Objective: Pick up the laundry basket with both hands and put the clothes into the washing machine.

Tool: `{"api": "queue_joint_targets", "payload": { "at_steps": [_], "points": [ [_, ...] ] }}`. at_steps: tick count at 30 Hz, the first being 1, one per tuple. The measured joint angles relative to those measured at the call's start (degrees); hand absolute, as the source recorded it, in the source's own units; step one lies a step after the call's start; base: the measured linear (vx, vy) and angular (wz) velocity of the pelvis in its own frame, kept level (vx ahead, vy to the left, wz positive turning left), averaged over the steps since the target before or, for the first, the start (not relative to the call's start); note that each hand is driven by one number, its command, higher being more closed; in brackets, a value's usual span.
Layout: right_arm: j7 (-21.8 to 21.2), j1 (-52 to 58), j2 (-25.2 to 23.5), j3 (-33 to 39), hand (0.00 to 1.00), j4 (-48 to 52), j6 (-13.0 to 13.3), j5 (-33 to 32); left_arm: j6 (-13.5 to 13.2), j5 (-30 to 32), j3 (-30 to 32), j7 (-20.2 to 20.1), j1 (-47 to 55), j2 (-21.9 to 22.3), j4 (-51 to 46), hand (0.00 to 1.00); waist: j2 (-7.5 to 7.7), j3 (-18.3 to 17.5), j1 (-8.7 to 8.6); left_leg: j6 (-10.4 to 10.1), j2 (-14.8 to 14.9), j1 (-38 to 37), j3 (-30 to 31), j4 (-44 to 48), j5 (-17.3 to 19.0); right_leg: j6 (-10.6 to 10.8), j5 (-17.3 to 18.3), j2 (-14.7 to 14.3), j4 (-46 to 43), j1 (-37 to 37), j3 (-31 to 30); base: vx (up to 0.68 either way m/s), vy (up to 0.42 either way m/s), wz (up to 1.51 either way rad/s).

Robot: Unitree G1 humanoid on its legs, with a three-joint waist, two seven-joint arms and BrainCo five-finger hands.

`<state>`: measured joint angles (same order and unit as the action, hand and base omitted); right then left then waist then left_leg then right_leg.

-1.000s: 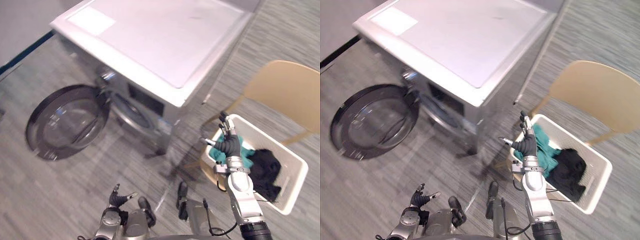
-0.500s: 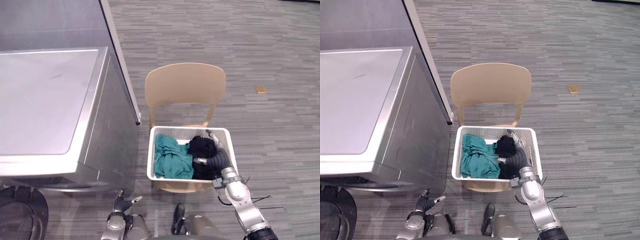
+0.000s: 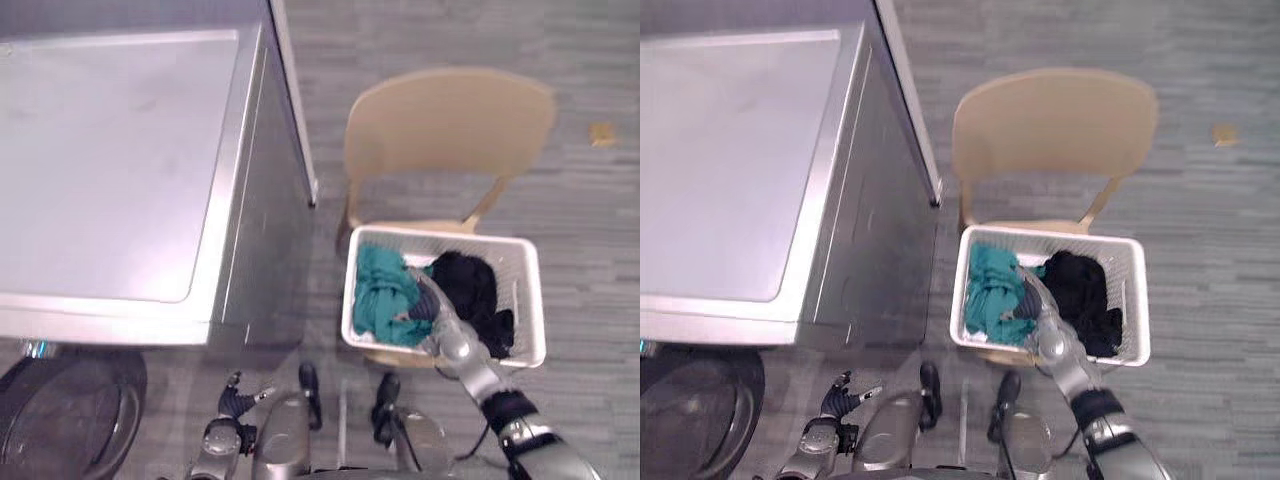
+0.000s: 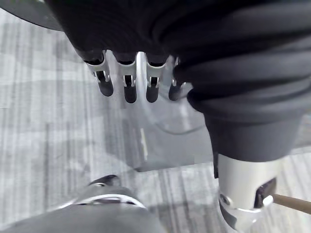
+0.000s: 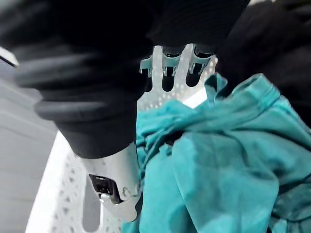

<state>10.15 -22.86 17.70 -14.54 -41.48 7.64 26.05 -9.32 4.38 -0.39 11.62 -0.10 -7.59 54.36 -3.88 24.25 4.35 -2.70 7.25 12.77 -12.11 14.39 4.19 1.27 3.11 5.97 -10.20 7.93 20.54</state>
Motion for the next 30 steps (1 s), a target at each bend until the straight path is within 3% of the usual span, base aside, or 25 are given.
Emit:
{"api": "queue_joint_targets", "payload": {
  "at_steps": [4, 7, 8, 11, 16, 22, 27, 30],
  "points": [
    [2.2, -8.9, 0.9, -2.2, 0.00, -10.7, -2.0, 1.8, -0.1, -1.6, -0.1, 0.6, -2.3, 0.2, 0.6, 0.00, -0.02, 1.0, 2.90, 1.4, -0.6, 6.4, 1.1, 0.8, -1.0, 0.0, 0.0, 1.0, -2.7, 6.4, 1.1, -0.09, 0.037, 0.18],
    [3.7, -16.0, 1.1, -3.4, 0.00, -18.1, -3.3, 4.2, -0.5, -2.7, -0.1, 1.2, -4.4, 0.3, 1.9, 0.00, -0.13, 1.2, 3.06, 2.2, -1.2, 10.7, 1.8, 2.1, -1.5, 0.0, 0.0, 1.9, -4.0, 10.3, 1.3, -0.08, 0.057, 0.09],
    [3.8, -17.8, 1.4, -3.9, 1.00, -20.0, -4.3, 5.6, -0.6, -3.9, -0.1, 1.5, -5.3, 0.5, 2.2, 0.00, -0.28, 1.4, 3.14, 2.5, -1.4, 11.9, 1.9, 2.2, -1.7, -0.1, 0.0, 2.1, -4.3, 11.5, 1.3, -0.07, 0.056, 0.09],
    [5.3, -19.9, 1.6, -3.9, 1.00, -22.7, -5.8, 7.8, -1.0, -6.3, -0.1, 2.6, -7.6, 0.9, 2.5, 0.00, -0.34, 1.4, 4.17, 2.7, -1.6, 13.6, 2.4, 2.5, -1.9, -0.1, 0.0, 2.3, -4.5, 12.8, 1.3, -0.05, 0.042, 0.06],
    [6.1, -23.6, 2.6, -3.9, 1.00, -24.1, -6.9, 8.0, -1.4, -7.3, -0.1, 3.5, -9.1, 1.9, 2.4, 0.00, -0.35, 1.5, 4.33, 2.8, -1.8, 14.5, 2.6, 1.3, -2.7, -0.4, -0.2, 2.3, -4.5, 14.3, 1.2, -0.01, 0.005, 0.00],
    [5.9, -23.7, 2.6, -2.7, 1.00, -21.6, -7.0, 3.4, -1.2, -8.8, -0.1, 3.5, -9.9, 2.3, 2.3, 0.00, -0.29, 2.8, 4.38, 2.6, -1.8, 12.2, 2.3, -0.2, -3.6, -0.6, -0.3, 2.0, -4.5, 13.2, 0.4, 0.04, -0.004, -0.06],
    [6.4, -17.6, 2.0, 2.8, 1.00, -4.7, -8.1, 0.2, -1.0, -8.9, -0.2, 3.4, -9.9, 3.2, 1.4, 0.00, -0.14, 3.8, 3.52, 2.5, -1.9, 7.8, 1.0, -1.9, -3.6, -0.6, -0.3, 1.9, -3.7, 9.9, -0.7, 0.03, 0.023, -0.11],
    [7.8, -11.6, -0.8, 6.5, 1.00, 8.5, -8.1, -1.5, -0.7, -8.9, -0.2, 3.3, -9.3, 3.3, 1.0, 0.00, 0.29, 3.9, 2.52, 2.5, -2.0, 4.3, 0.4, -3.4, -3.6, -0.6, -0.3, 1.7, -2.5, 6.8, -1.1, 0.02, 0.019, -0.08]
  ]
}}
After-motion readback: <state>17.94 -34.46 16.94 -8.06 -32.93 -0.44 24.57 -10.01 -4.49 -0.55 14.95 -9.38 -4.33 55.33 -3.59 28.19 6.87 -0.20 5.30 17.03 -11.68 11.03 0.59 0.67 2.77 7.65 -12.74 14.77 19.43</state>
